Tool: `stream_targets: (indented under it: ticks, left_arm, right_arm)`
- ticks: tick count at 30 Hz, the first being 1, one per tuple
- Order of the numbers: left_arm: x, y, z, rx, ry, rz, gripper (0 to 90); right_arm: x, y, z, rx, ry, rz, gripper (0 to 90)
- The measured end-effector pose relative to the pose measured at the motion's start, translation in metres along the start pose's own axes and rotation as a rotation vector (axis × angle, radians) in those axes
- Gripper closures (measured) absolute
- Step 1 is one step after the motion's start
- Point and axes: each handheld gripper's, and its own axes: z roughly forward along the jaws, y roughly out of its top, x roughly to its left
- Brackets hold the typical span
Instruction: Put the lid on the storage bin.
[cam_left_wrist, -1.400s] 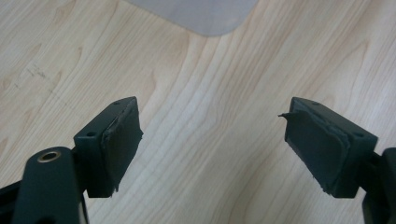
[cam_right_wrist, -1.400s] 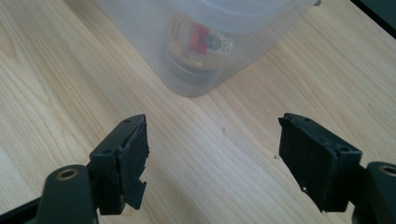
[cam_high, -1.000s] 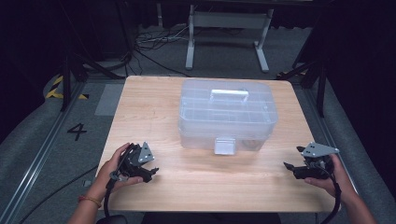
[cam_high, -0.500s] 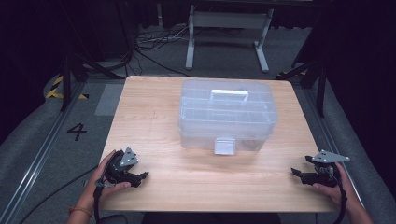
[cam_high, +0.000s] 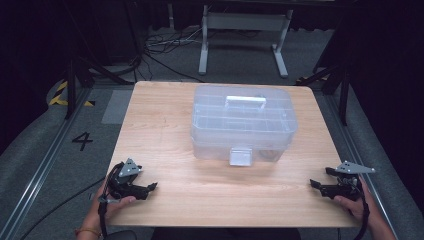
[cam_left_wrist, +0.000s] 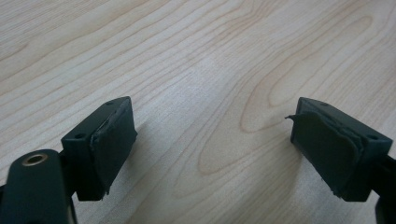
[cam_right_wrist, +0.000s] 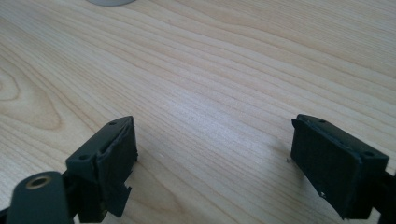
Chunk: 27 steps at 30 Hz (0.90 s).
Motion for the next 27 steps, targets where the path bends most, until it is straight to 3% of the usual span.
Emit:
stream_targets:
  ticks: [27]
  left_arm:
    - [-0.0004,-0.0002,0.0000,-0.001,0.005,-0.006,14.3]
  right_arm:
    - [0.0000,0.0000,0.0000,0.000,0.000,0.000,14.9]
